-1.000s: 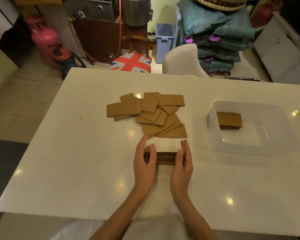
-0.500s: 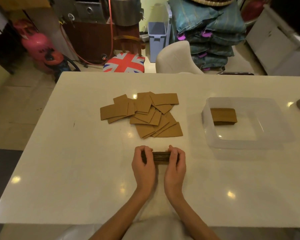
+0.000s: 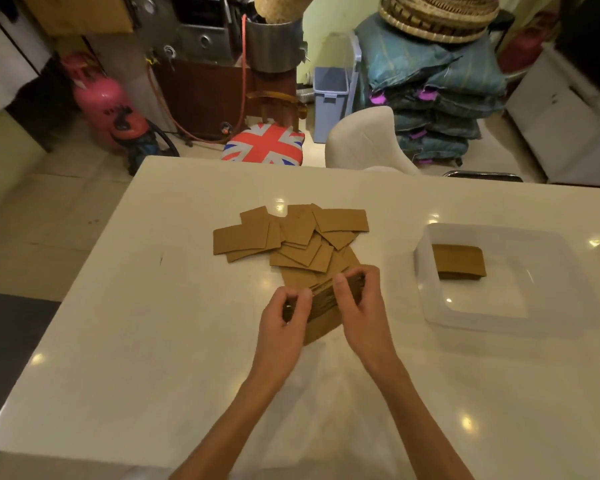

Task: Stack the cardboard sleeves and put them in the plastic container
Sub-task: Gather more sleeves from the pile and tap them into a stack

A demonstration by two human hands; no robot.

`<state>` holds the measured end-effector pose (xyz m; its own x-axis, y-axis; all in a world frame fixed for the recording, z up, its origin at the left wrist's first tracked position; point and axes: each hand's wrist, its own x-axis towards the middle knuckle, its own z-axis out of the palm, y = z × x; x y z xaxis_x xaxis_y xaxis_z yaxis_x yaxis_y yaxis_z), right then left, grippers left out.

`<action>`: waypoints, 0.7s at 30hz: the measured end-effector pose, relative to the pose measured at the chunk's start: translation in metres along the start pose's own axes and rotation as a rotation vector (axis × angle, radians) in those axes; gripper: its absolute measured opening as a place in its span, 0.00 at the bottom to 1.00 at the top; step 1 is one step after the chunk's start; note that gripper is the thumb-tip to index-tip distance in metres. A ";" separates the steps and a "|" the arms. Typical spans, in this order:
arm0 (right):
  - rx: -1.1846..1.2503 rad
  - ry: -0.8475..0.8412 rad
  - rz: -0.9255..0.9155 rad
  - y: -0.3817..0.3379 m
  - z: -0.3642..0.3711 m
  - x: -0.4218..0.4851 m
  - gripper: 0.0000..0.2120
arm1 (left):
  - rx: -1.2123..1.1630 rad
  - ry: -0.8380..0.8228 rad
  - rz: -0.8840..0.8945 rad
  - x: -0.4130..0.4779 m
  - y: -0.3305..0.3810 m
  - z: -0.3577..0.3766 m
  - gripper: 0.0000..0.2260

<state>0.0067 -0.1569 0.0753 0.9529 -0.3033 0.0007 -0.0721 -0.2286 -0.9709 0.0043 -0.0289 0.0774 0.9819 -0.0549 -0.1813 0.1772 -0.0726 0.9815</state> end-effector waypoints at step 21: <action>-0.251 0.485 -0.567 -0.010 0.008 -0.047 0.21 | -0.941 -0.258 -0.424 0.000 -0.008 0.026 0.36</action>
<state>-0.0345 -0.1328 0.0830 0.6332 -0.4351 0.6402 0.2667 -0.6538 -0.7081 0.0011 -0.0543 0.0679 0.8032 -0.4235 -0.4189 0.5906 0.6581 0.4671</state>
